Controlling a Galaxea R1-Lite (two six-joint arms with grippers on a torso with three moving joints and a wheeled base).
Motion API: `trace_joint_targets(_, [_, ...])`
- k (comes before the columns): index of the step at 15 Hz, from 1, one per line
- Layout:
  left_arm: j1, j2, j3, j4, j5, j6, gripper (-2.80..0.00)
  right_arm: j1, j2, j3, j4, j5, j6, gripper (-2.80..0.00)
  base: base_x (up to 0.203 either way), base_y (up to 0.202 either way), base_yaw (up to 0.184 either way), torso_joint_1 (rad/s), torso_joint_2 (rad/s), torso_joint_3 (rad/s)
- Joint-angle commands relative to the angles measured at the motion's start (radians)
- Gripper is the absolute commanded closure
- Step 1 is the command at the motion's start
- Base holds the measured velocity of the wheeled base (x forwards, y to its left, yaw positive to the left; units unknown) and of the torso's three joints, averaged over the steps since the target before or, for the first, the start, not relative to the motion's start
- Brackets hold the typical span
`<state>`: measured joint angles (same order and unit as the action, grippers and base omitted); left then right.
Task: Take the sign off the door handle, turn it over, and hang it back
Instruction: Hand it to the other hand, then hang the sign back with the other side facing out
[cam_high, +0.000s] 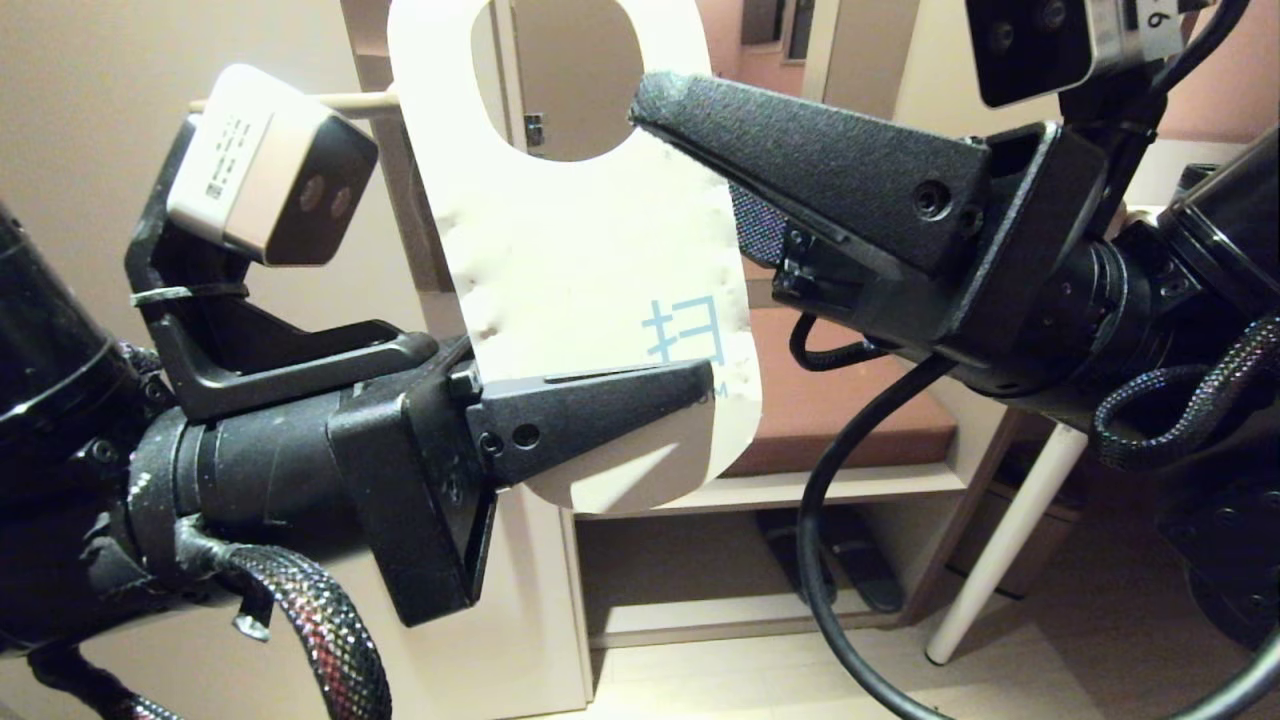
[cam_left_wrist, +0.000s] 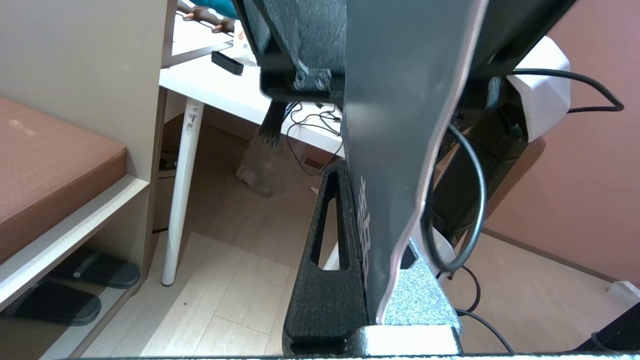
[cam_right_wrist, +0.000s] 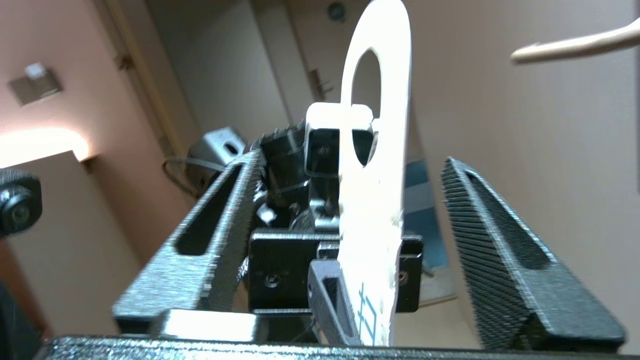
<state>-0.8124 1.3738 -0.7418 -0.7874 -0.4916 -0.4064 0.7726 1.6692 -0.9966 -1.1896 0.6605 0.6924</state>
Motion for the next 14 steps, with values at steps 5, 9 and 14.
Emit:
trace_joint_targets(5, [0.091, -0.066, 0.080, -0.004, -0.002, 0.001, 0.00, -0.043, -0.076, 0.051, -0.007, -0.018, -0.001, -2.80, 0.000, 0.000, 0.000, 0.000, 0.00, 0.000])
trace_joint_targets(9, [0.137, -0.111, 0.105, -0.002, -0.002, 0.001, 0.00, -0.081, -0.143, 0.130, -0.007, -0.019, -0.041, -2.80, 0.000, 0.000, 0.000, 0.000, 0.00, 0.000])
trace_joint_targets(14, [0.147, -0.182, 0.147, 0.002, 0.001, 0.000, 0.00, -0.125, -0.181, 0.198, -0.007, -0.021, -0.060, 0.00, 0.000, 0.000, 0.000, 0.000, 0.00, 0.000])
